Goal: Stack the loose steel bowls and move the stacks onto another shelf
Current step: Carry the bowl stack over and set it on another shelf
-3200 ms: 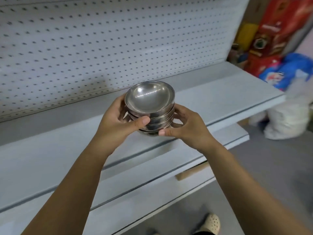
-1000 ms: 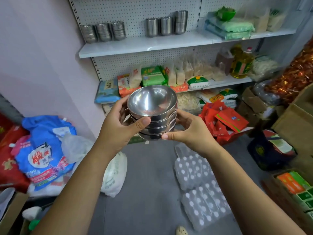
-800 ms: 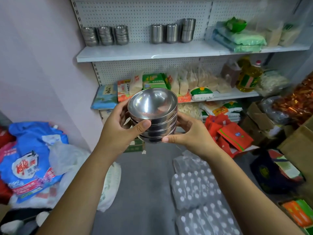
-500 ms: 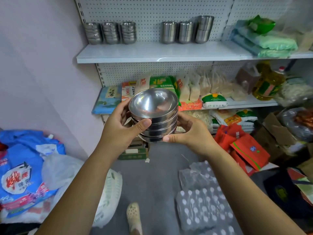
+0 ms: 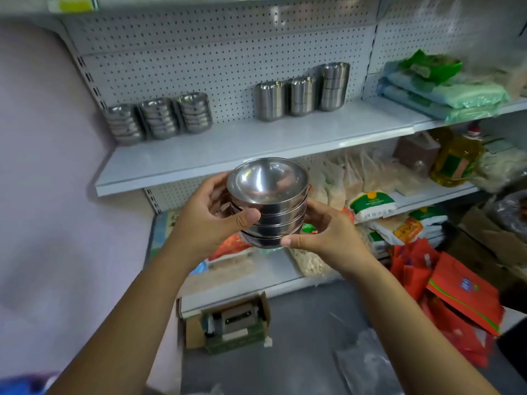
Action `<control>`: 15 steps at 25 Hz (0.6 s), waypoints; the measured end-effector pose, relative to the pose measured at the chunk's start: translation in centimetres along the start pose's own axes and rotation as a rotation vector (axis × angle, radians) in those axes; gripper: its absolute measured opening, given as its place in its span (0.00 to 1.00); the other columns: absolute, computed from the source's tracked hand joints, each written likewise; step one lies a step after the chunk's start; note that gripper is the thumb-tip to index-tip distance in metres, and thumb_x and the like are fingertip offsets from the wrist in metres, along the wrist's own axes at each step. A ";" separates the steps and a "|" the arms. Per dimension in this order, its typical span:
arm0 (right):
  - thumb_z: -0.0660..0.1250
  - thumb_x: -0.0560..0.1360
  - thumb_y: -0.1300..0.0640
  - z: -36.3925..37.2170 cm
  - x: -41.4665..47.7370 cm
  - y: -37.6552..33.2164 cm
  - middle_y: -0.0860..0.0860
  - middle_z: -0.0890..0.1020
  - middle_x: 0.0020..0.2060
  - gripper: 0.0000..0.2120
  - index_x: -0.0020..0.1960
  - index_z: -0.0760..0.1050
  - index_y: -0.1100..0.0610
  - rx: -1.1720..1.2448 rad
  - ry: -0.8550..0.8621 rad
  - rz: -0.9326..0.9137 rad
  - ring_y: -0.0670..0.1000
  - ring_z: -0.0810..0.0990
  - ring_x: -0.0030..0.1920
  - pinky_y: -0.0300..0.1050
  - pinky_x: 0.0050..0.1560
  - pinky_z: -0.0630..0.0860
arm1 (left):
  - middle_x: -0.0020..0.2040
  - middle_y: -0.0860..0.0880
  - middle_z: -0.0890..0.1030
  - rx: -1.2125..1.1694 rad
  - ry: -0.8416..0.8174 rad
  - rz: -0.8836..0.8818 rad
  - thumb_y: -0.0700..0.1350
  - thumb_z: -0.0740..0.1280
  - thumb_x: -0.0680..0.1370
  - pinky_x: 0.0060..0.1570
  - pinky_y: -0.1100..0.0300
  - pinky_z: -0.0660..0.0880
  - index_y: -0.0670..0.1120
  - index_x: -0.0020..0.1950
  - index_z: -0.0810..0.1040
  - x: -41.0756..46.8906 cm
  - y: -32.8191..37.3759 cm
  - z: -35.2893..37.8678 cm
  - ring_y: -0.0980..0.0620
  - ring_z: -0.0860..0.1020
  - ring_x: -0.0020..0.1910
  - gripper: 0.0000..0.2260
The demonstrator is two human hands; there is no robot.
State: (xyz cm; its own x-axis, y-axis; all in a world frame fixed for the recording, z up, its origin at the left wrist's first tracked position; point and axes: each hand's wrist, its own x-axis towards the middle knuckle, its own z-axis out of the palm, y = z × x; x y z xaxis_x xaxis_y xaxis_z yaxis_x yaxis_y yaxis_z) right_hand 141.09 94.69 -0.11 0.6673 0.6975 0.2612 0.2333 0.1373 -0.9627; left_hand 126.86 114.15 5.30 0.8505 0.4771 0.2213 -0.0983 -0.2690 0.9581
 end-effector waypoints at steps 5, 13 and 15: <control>0.85 0.63 0.59 -0.4 8.2 2.4 0.51 0.87 0.56 0.32 0.66 0.81 0.53 -0.002 -0.002 0.010 0.54 0.84 0.62 0.52 0.66 0.79 | 0.66 0.55 0.81 0.001 -0.076 -0.028 0.46 0.84 0.58 0.64 0.64 0.75 0.48 0.74 0.70 8.6 -2.9 -2.2 0.60 0.78 0.65 0.46; 0.84 0.65 0.64 -2.2 26.4 6.6 0.52 0.88 0.54 0.26 0.61 0.82 0.56 -0.038 -0.145 -0.027 0.52 0.85 0.59 0.45 0.61 0.80 | 0.65 0.58 0.80 0.095 0.052 -0.018 0.55 0.86 0.56 0.65 0.54 0.76 0.52 0.72 0.72 23.7 -6.8 -5.1 0.59 0.78 0.66 0.47; 0.84 0.65 0.62 -3.1 31.6 7.5 0.52 0.88 0.53 0.24 0.58 0.83 0.55 -0.067 -0.169 -0.051 0.52 0.85 0.58 0.48 0.62 0.79 | 0.65 0.57 0.81 0.108 0.067 -0.021 0.53 0.85 0.59 0.65 0.54 0.77 0.53 0.71 0.73 28.0 -7.3 -5.6 0.59 0.78 0.66 0.43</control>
State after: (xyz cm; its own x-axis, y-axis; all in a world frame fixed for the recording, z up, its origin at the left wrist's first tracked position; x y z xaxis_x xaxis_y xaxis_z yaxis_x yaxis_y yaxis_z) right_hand 166.13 115.55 1.11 0.5259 0.8001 0.2886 0.3147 0.1322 -0.9400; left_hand 148.52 134.20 5.52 0.8153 0.5370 0.2166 -0.0218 -0.3453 0.9382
